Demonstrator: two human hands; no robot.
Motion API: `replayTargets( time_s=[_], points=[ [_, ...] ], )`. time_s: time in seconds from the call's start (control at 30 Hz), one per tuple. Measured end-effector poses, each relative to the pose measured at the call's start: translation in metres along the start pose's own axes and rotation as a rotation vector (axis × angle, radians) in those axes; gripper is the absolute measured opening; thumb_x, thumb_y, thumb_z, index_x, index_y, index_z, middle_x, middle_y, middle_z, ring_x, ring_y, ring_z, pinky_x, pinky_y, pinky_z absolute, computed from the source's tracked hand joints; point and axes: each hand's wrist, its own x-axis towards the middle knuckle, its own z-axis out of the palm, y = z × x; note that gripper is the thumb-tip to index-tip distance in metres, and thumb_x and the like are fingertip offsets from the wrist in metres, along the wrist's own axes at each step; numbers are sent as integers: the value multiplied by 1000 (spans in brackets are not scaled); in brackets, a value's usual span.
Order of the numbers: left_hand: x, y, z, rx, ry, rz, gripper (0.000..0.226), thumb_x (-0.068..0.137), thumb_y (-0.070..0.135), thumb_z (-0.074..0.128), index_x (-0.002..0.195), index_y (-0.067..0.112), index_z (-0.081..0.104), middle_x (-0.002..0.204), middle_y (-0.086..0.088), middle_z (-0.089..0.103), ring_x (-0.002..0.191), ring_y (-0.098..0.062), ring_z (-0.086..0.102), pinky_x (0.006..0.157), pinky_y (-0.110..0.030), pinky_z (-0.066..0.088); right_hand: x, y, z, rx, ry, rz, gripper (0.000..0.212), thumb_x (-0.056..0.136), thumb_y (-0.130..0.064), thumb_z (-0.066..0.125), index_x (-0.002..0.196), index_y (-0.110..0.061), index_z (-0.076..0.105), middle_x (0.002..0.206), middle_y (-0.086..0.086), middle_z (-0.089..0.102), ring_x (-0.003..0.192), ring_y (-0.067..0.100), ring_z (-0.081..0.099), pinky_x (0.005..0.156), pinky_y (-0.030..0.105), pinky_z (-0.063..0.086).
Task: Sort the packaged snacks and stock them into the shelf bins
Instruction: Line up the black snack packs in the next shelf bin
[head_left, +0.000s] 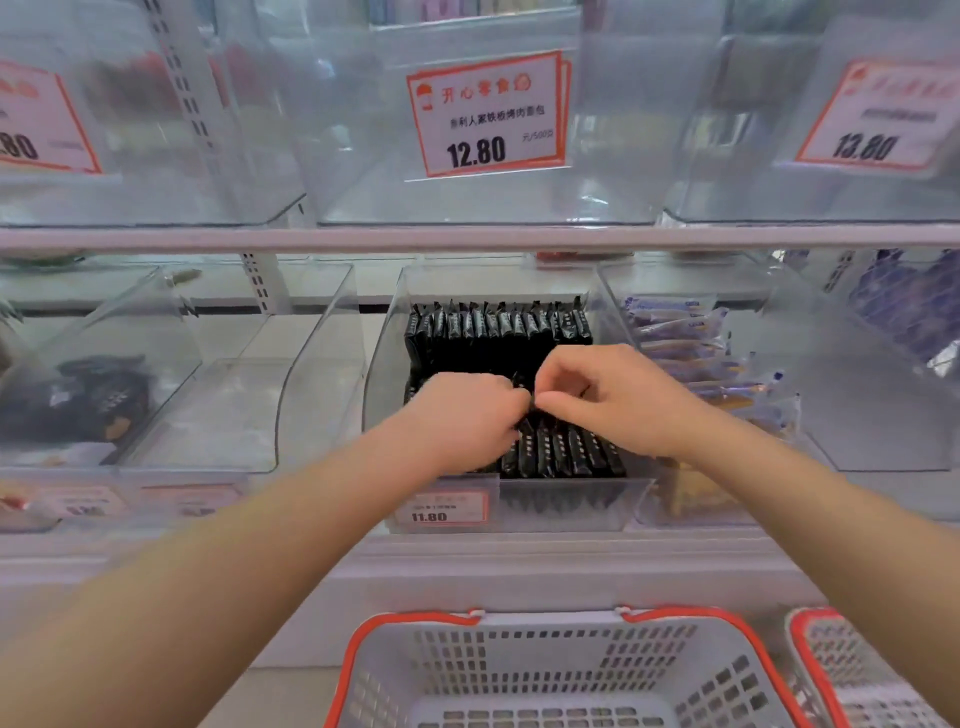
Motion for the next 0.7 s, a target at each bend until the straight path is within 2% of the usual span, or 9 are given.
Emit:
replayTargets(
  time_s=[0.13,0.2,0.27,0.3,0.33,0.4,0.53,0.63,0.7],
  points=[
    [13,64,-18,-255,367,149,22,93,24,45,108,10,54,103,-7,54,98,-27,52,73,-39,45,-50,27,-31,12,321,124,18,85,-19,61,75,-32,55,67,-16,60,64,0,56,60,9,39],
    [29,87,-26,-243,418,170,22,93,16,45,110,8,55,106,-9,54,101,-29,51,74,-40,44,-68,57,-42,-82,428,297,14,85,-12,62,78,-23,57,69,-11,60,66,8,57,63,18,38],
    [47,104,-29,-136,348,183,27,91,7,44,117,8,52,113,-9,52,107,-29,51,75,-39,45,-84,90,-54,-203,415,547,2,87,-15,61,88,-13,61,85,6,65,83,26,60,71,29,40],
    [56,111,-29,-67,291,194,31,89,3,44,119,8,51,116,-9,52,109,-28,51,75,-38,45,-90,105,-60,-241,386,681,12,88,-19,60,93,-8,62,94,13,65,90,31,59,74,33,41],
    [64,117,-28,-10,239,198,34,88,1,44,120,8,50,118,-9,52,110,-29,52,75,-37,44,-96,117,-64,-250,356,801,20,88,-24,60,95,-6,61,99,16,64,93,34,58,75,36,42],
    [79,128,-25,51,169,170,33,89,0,43,120,6,50,119,-10,54,109,-30,55,74,-38,45,-100,132,-67,-157,314,927,30,87,-32,60,86,-3,63,91,20,66,83,36,61,72,38,47],
    [102,140,-16,175,125,77,27,95,11,41,119,8,52,118,-9,59,107,-30,59,81,-35,45,-92,146,-62,120,255,912,31,91,-24,56,73,1,63,80,26,69,62,30,61,63,36,50],
    [115,141,-14,260,28,56,23,95,15,46,115,12,57,112,-6,64,100,-27,63,72,-32,43,-93,156,-68,166,257,904,30,85,-17,61,58,-6,57,55,14,62,45,21,55,45,24,37],
    [119,138,-18,293,-8,54,19,94,13,50,110,13,61,109,-5,66,97,-26,64,69,-32,37,-99,163,-74,182,256,909,34,81,-14,64,49,-9,53,40,5,54,39,18,52,44,21,35]
  ],
)
